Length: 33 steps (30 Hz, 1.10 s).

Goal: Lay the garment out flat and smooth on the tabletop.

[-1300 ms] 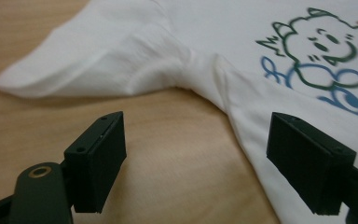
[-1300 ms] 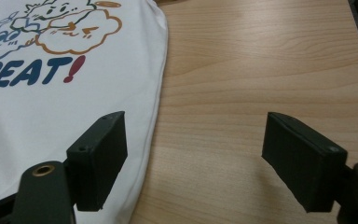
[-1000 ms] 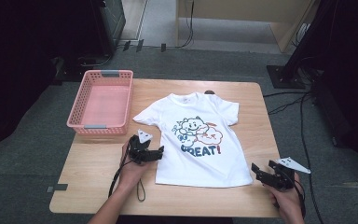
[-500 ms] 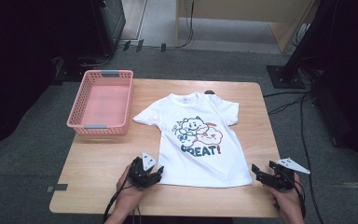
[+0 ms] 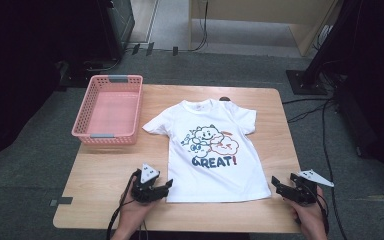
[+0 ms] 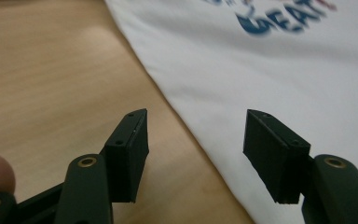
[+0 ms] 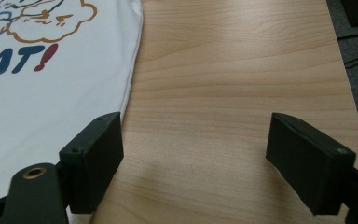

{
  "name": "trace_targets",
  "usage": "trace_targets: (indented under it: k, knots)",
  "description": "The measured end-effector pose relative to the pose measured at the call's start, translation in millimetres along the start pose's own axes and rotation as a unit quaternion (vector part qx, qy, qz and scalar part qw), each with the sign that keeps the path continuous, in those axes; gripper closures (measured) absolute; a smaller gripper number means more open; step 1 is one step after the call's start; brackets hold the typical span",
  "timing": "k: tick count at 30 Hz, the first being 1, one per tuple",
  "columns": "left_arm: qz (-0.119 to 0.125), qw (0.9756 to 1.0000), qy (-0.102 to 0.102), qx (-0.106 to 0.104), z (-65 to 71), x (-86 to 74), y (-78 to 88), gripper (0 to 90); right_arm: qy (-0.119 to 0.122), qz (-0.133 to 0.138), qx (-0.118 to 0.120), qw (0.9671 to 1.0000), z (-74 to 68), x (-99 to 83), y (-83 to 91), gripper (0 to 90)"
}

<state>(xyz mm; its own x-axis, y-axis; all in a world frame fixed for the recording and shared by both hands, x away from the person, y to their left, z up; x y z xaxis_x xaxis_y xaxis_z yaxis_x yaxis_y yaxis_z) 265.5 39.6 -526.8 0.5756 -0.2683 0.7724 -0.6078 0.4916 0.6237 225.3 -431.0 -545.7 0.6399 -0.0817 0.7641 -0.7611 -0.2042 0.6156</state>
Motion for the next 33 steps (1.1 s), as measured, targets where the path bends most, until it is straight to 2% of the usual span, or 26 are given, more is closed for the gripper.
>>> trace_targets:
  k: [4, 6, 9, 11, 15, 19, 21, 22, 25, 27, 31, 33]
  knots:
    - [0.022, 0.9985, 0.033, 0.038, -12.8, 26.9, -17.1, 39.2, 0.001, -0.002, 0.001, 1.0000, 0.4, -1.3, -0.8, 19.1]
    - [0.018, 0.9978, 0.045, 0.045, -18.7, 38.2, -30.7, 41.4, 0.000, -0.003, 0.000, 1.0000, 0.6, -1.9, -0.7, 19.1]
    - [0.001, 0.9971, 0.043, 0.063, -24.6, 49.2, -51.8, 44.3, 0.001, -0.002, 0.002, 1.0000, 2.0, -3.0, 0.8, 19.1]
    - [-0.006, 0.9960, 0.033, 0.083, -27.9, 53.6, -63.0, 48.9, -0.001, -0.002, 0.002, 1.0000, 3.4, -3.6, 1.6, 19.2]
    - [-0.006, 0.9949, 0.035, 0.095, -35.2, 60.5, -78.4, 57.0, -0.007, 0.000, 0.004, 1.0000, 5.0, -3.7, 2.2, 19.3]
    - [-0.010, 0.9955, 0.033, 0.088, -35.7, 65.6, -89.7, 57.3, -0.002, -0.001, 0.004, 1.0000, 4.4, -3.9, 1.6, 19.2]
    - [-0.024, 0.9954, 0.022, 0.090, -33.4, 66.2, -94.2, 60.2, 0.000, -0.001, 0.005, 1.0000, 4.3, -4.0, 1.6, 19.2]
    - [-0.023, 0.9952, 0.019, 0.093, -32.6, 66.0, -94.4, 63.3, 0.000, -0.001, 0.005, 1.0000, 4.3, -4.1, 1.6, 19.2]
    - [-0.021, 0.9962, 0.026, 0.080, -31.0, 63.5, -91.7, 82.1, -0.003, -0.001, 0.004, 1.0000, 4.4, -4.4, 1.9, 19.3]
    - [-0.022, 0.9965, 0.024, 0.077, -28.9, 59.8, -87.5, 88.8, -0.003, -0.002, 0.004, 1.0000, 4.6, -4.5, 1.7, 19.3]
    - [-0.025, 0.9972, 0.022, 0.068, -25.9, 49.2, -74.5, 89.2, -0.003, -0.003, 0.002, 1.0000, 4.6, -4.6, 1.6, 19.4]
    - [-0.026, 0.9974, 0.036, 0.056, -27.7, 44.2, -68.1, 87.8, -0.003, -0.003, 0.001, 1.0000, 4.8, -4.7, 1.6, 19.5]
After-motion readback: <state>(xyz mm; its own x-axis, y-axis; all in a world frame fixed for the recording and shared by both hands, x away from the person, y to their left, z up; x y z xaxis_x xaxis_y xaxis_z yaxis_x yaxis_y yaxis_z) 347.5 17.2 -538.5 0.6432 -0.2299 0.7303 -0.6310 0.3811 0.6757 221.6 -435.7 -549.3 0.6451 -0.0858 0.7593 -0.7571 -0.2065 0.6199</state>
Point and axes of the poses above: each handheld gripper's, and its own axes: y roughly backward along the jaws, x roughly out of its top, z roughly to its right, the point moved 2 cm from there along -y, roughly forward along the jaws, and after that the axes turned 1 degree about -y, right-handed, at the moved point
